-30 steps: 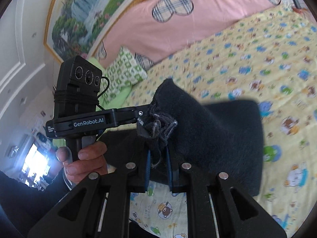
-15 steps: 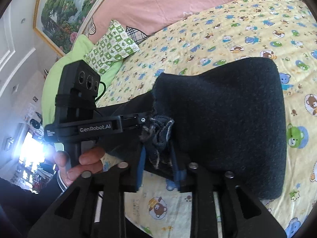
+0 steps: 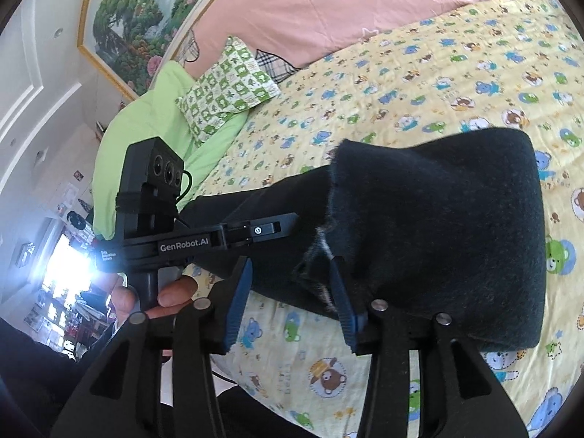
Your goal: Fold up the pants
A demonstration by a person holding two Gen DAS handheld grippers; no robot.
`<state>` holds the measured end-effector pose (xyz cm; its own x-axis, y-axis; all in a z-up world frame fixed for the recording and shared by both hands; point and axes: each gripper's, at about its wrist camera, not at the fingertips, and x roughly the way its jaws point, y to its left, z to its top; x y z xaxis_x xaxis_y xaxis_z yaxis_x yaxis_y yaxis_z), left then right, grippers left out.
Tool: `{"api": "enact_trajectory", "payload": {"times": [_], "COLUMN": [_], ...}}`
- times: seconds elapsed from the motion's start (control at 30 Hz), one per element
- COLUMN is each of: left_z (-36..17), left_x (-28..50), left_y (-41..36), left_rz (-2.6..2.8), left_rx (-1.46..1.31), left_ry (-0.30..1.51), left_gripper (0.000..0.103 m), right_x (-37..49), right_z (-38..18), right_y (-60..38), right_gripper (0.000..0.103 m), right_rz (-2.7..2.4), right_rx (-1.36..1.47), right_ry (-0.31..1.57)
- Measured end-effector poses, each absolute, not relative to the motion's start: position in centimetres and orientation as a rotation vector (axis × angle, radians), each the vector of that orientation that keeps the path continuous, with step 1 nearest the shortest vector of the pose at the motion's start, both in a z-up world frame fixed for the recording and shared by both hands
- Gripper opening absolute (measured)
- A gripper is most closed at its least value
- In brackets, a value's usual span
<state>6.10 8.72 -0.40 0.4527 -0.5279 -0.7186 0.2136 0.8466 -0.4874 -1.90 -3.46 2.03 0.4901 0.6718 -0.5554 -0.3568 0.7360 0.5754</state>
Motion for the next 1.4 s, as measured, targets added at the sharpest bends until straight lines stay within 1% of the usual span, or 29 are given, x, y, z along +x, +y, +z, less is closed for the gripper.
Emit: {"api": "enact_trajectory", "payload": {"times": [0.03, 0.2, 0.27, 0.3, 0.5, 0.57, 0.63, 0.9, 1.17, 1.4], "left_z": [-0.2, 0.7, 1.0, 1.1, 1.5, 1.7, 1.9, 2.8, 2.5, 1.4], "left_x": [5.7, 3.7, 2.9, 2.4, -0.2, -1.1, -1.8, -5.8, -7.7, -8.9], "left_y": [9.0, 11.2, 12.1, 12.5, 15.4, 16.5, 17.6, 21.6, 24.9, 28.3], "left_rz": [-0.454, -0.381, -0.37, -0.355, -0.252, -0.207, -0.148, 0.03, 0.145, 0.222], "left_rx": [-0.352, -0.382, -0.394, -0.4, -0.442, -0.457, -0.473, -0.55, -0.612, -0.732], "left_ry": [0.993, 0.963, 0.95, 0.942, 0.915, 0.908, 0.897, 0.815, 0.803, 0.79], "left_gripper": [0.049, 0.05, 0.056, 0.057, 0.058, 0.065, 0.067, 0.068, 0.068, 0.068], "right_x": [-2.0, -2.0, -1.8, -1.7, -0.9, -0.6, -0.2, 1.1, 2.7, 3.9], "right_z": [2.1, 2.5, 2.6, 2.8, 3.5, 3.6, 3.6, 4.4, 5.1, 5.7], "right_y": [-3.3, -2.2, -2.0, -1.9, -0.6, 0.0, 0.8, 5.0, 8.1, 10.9], "right_gripper": [0.046, 0.046, 0.046, 0.046, 0.046, 0.046, 0.046, 0.046, 0.046, 0.046], "right_rz": [0.657, 0.679, 0.684, 0.682, 0.709, 0.717, 0.733, 0.805, 0.857, 0.901], "right_rx": [0.411, 0.382, 0.378, 0.371, 0.33, 0.317, 0.3, 0.218, 0.177, 0.134], "right_ry": [0.849, 0.852, 0.849, 0.848, 0.84, 0.841, 0.845, 0.859, 0.877, 0.891]}}
